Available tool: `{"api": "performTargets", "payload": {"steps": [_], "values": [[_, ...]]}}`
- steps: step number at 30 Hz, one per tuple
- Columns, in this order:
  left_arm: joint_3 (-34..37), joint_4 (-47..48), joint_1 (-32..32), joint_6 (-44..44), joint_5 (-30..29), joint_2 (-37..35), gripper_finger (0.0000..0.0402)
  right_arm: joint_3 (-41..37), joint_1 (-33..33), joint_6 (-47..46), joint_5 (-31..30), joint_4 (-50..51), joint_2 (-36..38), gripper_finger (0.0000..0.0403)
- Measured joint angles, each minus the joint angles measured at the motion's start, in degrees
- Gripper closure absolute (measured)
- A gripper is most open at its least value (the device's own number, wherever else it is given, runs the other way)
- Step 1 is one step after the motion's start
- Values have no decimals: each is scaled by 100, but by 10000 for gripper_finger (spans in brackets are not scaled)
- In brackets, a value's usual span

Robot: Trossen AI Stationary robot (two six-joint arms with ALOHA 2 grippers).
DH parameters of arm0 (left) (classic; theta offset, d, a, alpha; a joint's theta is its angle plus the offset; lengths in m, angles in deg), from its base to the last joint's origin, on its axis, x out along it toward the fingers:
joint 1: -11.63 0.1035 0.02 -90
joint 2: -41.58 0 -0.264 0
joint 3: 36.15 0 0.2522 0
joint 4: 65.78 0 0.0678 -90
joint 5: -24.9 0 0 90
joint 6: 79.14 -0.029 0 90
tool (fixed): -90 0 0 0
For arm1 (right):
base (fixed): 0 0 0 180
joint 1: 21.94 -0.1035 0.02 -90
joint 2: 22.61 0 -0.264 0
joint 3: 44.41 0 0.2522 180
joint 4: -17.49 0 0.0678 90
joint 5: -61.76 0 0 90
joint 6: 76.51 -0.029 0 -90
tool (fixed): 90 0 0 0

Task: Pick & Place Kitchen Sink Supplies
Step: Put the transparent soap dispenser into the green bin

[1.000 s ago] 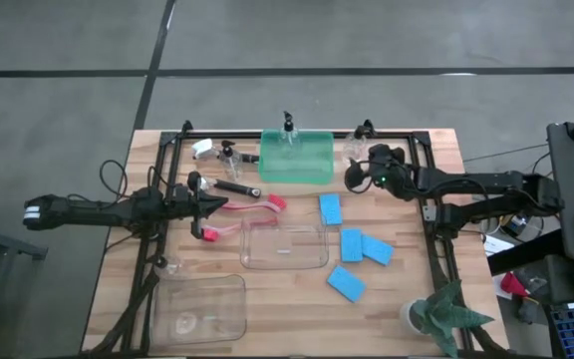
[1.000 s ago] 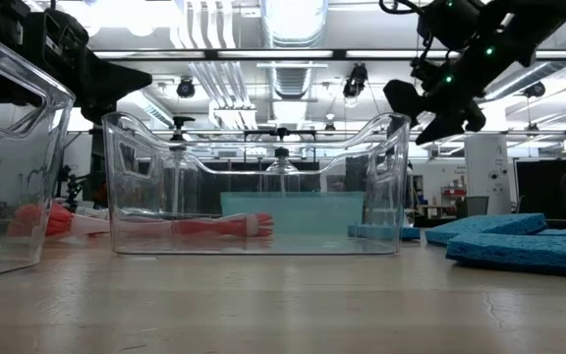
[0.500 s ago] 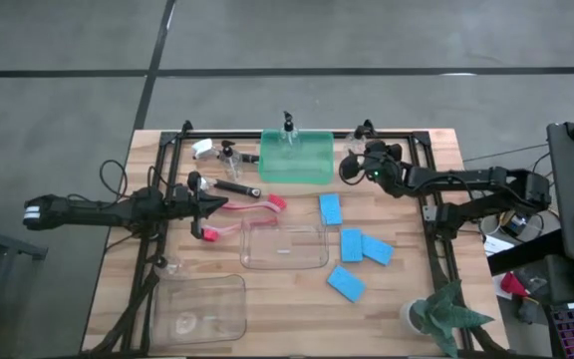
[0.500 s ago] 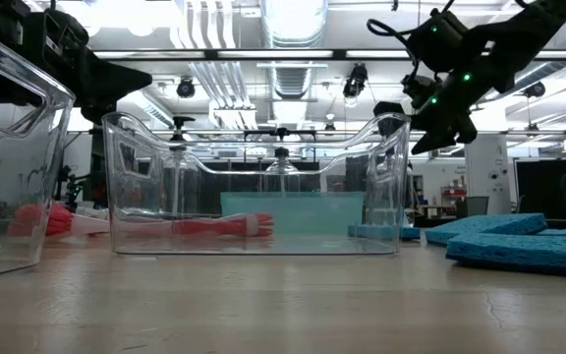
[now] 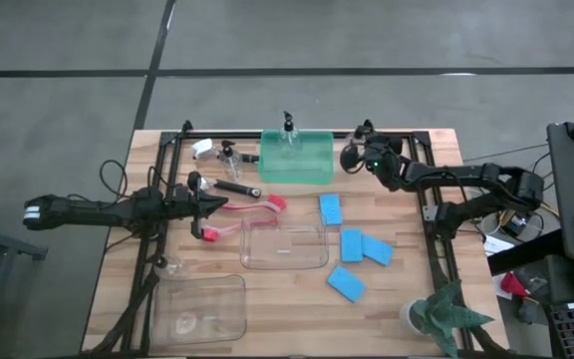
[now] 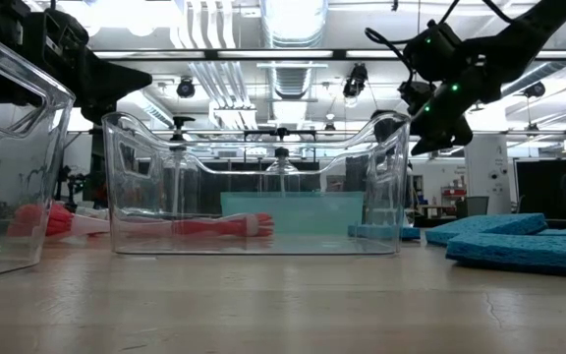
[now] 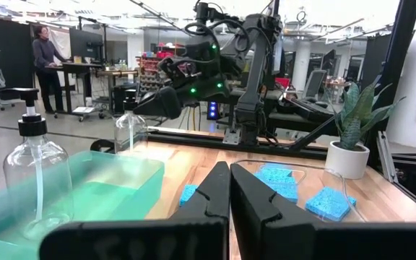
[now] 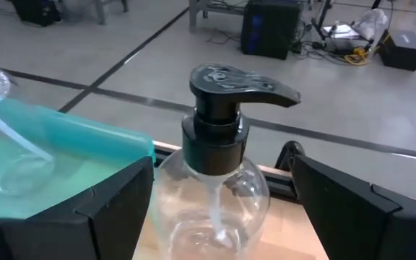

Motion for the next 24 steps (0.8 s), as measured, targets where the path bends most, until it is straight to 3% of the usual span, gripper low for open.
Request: {"api": "performTargets", "payload": {"steps": [20, 24], "values": [[0, 0, -1, 0, 0, 0, 394, 2, 190, 320, 200, -683, -351, 79], [0, 0, 1, 0, 0, 0, 394, 2, 197, 324, 205, -726, -351, 97]]}}
